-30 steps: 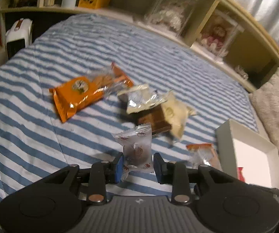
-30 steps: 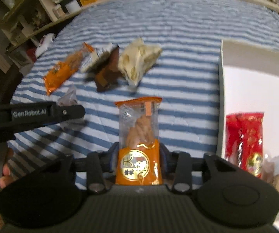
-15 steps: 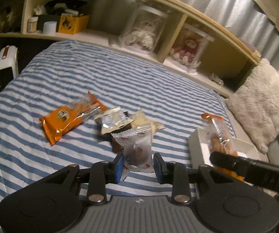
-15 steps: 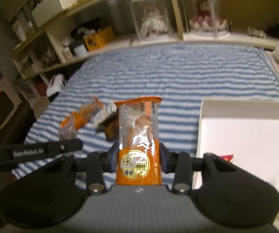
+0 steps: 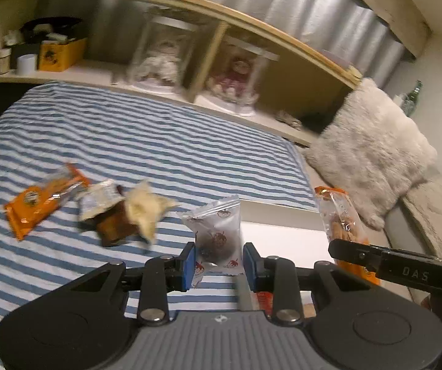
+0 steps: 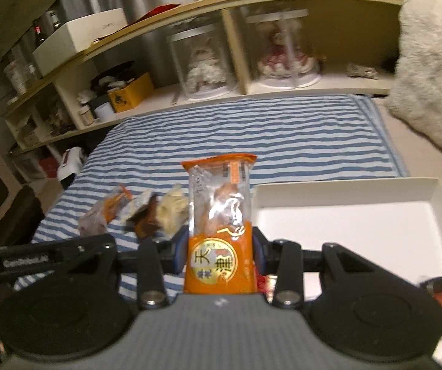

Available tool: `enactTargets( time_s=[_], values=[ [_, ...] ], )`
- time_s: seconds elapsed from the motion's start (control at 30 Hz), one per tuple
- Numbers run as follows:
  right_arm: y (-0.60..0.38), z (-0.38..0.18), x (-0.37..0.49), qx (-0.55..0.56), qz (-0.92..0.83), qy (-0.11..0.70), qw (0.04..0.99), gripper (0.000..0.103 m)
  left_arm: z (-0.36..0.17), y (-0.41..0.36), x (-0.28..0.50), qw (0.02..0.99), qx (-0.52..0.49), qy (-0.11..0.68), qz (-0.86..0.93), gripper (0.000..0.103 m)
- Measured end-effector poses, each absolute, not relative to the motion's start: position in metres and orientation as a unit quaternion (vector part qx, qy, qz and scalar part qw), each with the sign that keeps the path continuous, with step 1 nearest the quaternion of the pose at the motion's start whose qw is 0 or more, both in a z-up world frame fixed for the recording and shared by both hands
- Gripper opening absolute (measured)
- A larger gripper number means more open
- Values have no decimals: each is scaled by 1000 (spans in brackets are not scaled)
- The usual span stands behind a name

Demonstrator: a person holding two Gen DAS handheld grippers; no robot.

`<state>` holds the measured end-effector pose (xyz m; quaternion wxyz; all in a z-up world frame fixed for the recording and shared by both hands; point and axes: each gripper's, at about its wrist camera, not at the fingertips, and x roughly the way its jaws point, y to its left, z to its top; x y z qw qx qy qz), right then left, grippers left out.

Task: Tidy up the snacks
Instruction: 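Carry the clear bag with the left tool while the right tool carries the orange packet to the box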

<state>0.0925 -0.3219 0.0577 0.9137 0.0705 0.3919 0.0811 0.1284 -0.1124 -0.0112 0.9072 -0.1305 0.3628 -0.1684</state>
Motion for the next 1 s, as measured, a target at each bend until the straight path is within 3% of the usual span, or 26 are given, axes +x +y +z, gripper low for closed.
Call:
enactTargets(
  time_s=[0.57, 1.0],
  values=[
    [-434, 64, 55, 70, 3, 383, 921, 47, -24, -236, 136, 882, -103, 391, -244, 35],
    [-473, 19, 93, 106, -25, 402, 909, 47, -73, -283, 184, 857, -82, 445, -246, 35]
  ],
)
